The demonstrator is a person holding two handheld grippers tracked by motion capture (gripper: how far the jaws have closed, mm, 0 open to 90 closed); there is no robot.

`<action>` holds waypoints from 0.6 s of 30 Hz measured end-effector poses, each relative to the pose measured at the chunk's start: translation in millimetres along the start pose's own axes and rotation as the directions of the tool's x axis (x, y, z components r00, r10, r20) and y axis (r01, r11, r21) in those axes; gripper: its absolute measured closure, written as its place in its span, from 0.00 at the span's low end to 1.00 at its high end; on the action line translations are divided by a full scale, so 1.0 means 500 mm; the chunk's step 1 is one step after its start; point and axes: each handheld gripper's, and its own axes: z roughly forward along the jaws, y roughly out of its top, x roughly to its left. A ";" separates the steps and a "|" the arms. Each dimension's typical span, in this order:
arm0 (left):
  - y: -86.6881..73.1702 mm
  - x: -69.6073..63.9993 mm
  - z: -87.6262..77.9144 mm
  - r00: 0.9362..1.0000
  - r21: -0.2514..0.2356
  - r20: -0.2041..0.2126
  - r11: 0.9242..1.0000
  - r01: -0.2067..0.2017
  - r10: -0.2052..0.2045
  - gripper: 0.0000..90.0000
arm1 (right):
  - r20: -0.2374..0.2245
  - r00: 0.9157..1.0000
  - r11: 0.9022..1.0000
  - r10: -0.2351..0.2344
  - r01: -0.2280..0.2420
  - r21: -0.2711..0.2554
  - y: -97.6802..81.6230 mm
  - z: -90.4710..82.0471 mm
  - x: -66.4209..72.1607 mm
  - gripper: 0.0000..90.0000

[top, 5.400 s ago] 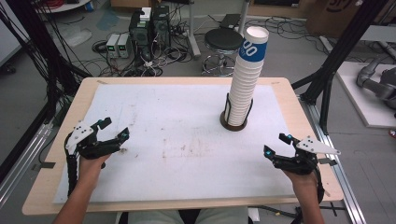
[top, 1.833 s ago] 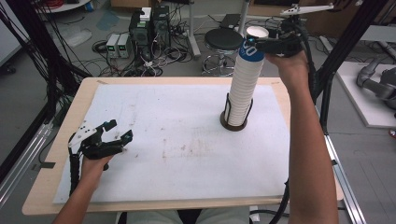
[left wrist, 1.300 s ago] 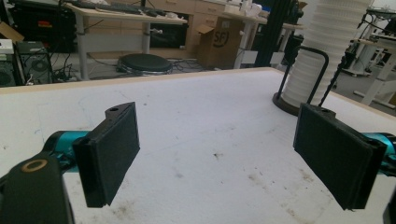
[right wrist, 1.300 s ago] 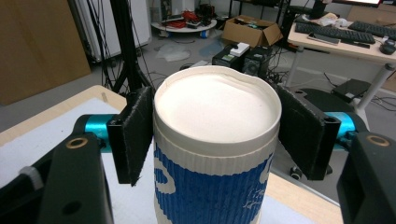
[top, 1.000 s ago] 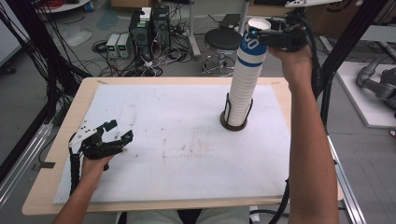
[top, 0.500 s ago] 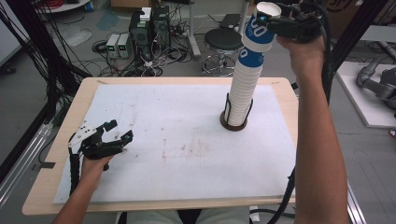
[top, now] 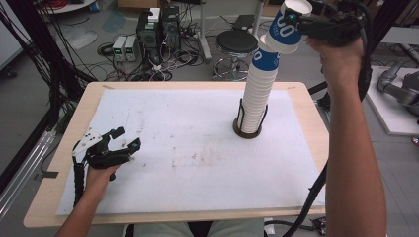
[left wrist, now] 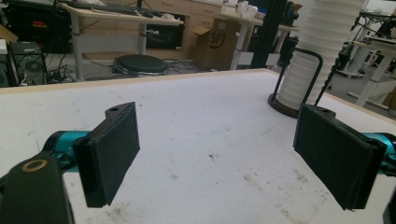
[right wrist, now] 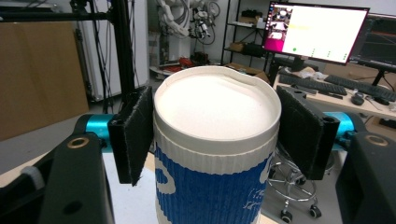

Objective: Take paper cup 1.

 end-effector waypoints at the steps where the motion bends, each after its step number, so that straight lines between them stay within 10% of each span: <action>1: 0.000 0.000 0.000 1.000 -0.001 0.000 1.000 0.000 0.000 0.16 | -0.004 1.000 1.000 -0.001 0.001 0.002 -0.001 -0.005 0.001 0.35; 18: 0.000 -0.004 0.000 1.000 0.002 0.010 1.000 -0.002 0.002 0.16 | -0.063 0.998 1.000 -0.005 0.004 -0.006 -0.067 -0.089 0.006 0.35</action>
